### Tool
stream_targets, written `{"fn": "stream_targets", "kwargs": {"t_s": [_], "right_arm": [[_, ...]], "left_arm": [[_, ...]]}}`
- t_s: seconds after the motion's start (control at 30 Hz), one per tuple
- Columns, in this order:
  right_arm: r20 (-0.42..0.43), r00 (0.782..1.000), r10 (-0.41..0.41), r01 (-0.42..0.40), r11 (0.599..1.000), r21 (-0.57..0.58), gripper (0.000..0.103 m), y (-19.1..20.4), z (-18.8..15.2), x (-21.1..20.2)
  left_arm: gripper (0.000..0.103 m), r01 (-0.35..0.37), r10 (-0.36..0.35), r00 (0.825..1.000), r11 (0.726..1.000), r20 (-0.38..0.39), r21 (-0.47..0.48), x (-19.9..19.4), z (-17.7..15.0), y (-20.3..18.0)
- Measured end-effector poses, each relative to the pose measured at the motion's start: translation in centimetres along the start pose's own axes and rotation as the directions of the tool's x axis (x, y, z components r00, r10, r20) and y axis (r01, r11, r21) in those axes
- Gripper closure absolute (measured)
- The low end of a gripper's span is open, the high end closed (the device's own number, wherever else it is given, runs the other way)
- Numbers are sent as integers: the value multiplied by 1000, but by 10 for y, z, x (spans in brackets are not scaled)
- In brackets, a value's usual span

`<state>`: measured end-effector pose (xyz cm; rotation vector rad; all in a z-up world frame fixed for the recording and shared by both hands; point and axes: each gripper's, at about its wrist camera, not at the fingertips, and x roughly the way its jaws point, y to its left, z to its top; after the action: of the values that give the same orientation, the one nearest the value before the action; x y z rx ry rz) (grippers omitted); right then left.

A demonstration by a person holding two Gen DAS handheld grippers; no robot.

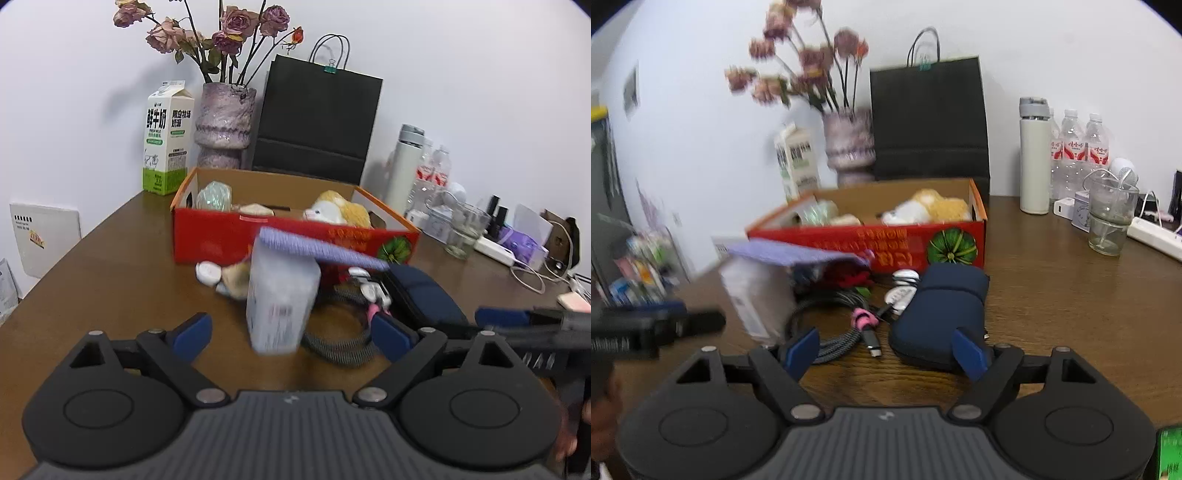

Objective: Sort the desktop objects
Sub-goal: 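Grasp the white plastic container with the left tool while the right tool grasps the navy pouch, then carry container and navy pouch into the cardboard box and open both tools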

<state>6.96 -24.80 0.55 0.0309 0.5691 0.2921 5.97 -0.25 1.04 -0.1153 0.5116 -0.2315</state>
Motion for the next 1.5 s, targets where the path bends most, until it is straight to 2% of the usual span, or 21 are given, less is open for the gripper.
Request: {"fn": "stream_targets", "kwargs": {"t_s": [0.07,0.13,0.17,0.2,0.27,0.33,0.47,0.53,0.63,0.7,0.8,0.9,1.03,1.2,1.33,1.5], "right_arm": [[-7,1000,28,-27,999,23,25,-1,8,11],[-5,994,106,-105,992,68,26,-3,16,17],[3,990,142,-142,985,99,27,-5,21,20],[9,988,152,-152,981,120,27,-7,23,22],[21,995,99,-101,985,142,27,-13,27,30],[-8,1000,4,-2,989,149,27,-20,30,45],[-52,994,-92,98,986,138,28,-29,33,72],[-58,993,-100,108,982,153,29,-31,32,77],[-97,988,-122,133,984,116,29,-29,29,87],[-129,986,-108,125,984,128,32,-31,25,92],[-124,987,-103,122,980,159,38,-32,23,86],[-118,989,-87,107,978,177,43,-31,21,75],[-66,994,-82,93,976,199,44,-27,14,44],[53,996,-74,61,972,228,44,-23,15,-12],[162,985,-61,24,975,220,44,-19,26,-58],[248,968,-23,-30,978,207,44,-19,41,-91]], "left_arm": [[11,5,-5,1000,1000,-1,-15,16,7,1],[26,0,-1,1000,999,-21,-32,32,11,2],[42,-4,3,1000,999,-31,-35,37,11,3],[52,-6,4,999,999,-47,-42,42,11,5],[52,-6,2,998,998,-59,-65,47,9,10],[52,-3,0,999,998,-50,-69,48,8,12],[55,-16,15,999,999,-45,-35,47,8,7],[57,-25,25,999,1000,-41,6,43,7,3],[60,-50,50,999,998,-21,30,27,6,1],[61,-64,64,998,998,7,27,12,8,2],[62,-66,66,997,998,36,-5,-10,11,7],[62,-98,99,993,995,58,-19,-28,13,11],[62,-109,113,989,993,91,-47,-55,18,17],[62,-90,100,981,994,169,-66,-86,34,15],[62,-54,68,979,995,191,-81,-99,44,11],[62,-9,27,976,996,218,-84,-100,54,4]]}}
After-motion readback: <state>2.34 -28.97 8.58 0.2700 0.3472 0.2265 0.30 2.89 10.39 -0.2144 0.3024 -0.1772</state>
